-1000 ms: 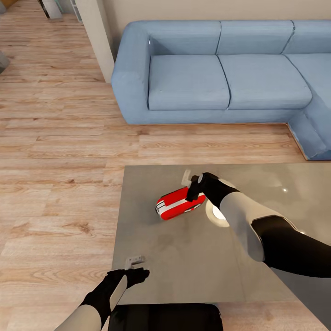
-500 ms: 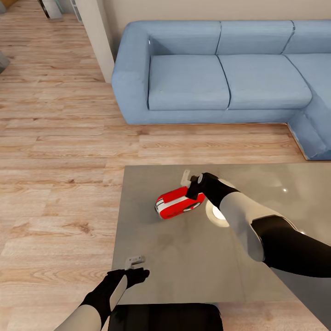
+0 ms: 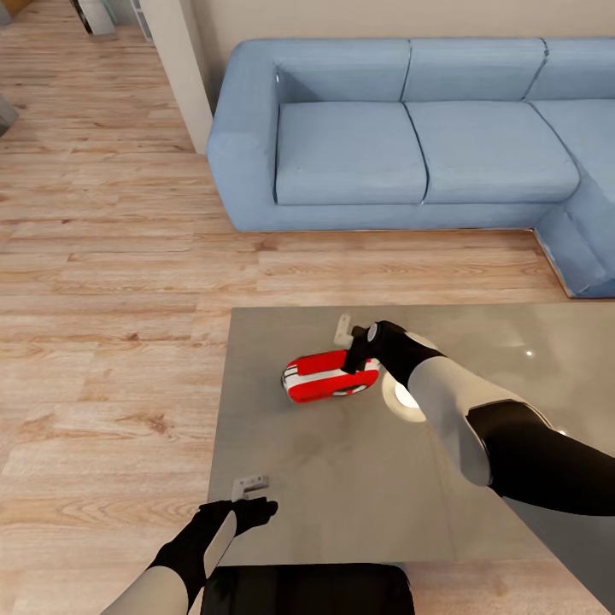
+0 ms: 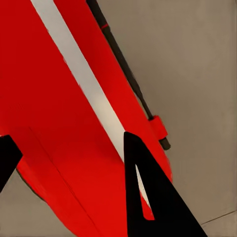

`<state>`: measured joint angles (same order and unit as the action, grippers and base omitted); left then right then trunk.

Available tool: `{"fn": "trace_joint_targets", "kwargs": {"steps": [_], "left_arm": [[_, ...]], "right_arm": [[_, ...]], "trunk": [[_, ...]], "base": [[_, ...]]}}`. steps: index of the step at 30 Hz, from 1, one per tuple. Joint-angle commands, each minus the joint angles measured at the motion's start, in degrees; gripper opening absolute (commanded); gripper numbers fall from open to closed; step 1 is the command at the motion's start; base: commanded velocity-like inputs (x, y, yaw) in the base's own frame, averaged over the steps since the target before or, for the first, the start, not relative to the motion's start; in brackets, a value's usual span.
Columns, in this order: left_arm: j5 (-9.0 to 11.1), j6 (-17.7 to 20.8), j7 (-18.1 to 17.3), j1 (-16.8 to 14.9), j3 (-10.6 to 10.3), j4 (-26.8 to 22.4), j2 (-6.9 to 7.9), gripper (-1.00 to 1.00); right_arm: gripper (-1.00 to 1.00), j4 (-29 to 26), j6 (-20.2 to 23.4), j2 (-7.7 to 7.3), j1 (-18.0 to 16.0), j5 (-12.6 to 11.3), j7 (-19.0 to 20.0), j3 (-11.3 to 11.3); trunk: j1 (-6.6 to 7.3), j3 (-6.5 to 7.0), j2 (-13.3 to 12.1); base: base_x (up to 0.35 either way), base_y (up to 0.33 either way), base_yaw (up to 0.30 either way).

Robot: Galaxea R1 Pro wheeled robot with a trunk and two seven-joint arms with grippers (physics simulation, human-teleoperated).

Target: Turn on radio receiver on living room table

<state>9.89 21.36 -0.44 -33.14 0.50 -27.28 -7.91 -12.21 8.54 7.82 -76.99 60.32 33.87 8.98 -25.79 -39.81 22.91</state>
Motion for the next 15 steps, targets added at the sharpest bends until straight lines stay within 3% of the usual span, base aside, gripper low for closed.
{"fn": "trace_joint_targets", "kwargs": {"steps": [1, 7, 8, 15], "left_arm": [[0.0, 0.0, 0.0, 0.0, 0.0, 0.0, 0.0, 1.0], [0.0, 0.0, 0.0, 0.0, 0.0, -0.1, 0.0, 1.0], [0.0, -0.1, 0.0, 0.0, -0.1, -0.1, 0.07, 1.0], [0.0, -0.2, 0.0, 0.0, -0.1, -0.1, 0.05, 1.0]], "right_arm": [[-1.0, -0.1, -0.4, -0.03, 0.0, 0.0, 0.0, -0.1], [-1.0, -0.9, -0.7, -0.25, 0.0, 0.2, 0.1, 0.0], [-1.0, -17.6, 0.3, -1.02, 0.0, 0.2, 13.1, -0.1], [-1.0, -24.9, 3.9, -1.09, 0.0, 0.2, 18.9, 0.0]], "trunk": [[0.0, 0.0, 0.0], [0.0, 0.0, 0.0], [0.0, 0.0, 0.0], [0.0, 0.0, 0.0]], "base": [[0.0, 0.0, 0.0], [0.0, 0.0, 0.0], [0.0, 0.0, 0.0], [0.0, 0.0, 0.0]]}}
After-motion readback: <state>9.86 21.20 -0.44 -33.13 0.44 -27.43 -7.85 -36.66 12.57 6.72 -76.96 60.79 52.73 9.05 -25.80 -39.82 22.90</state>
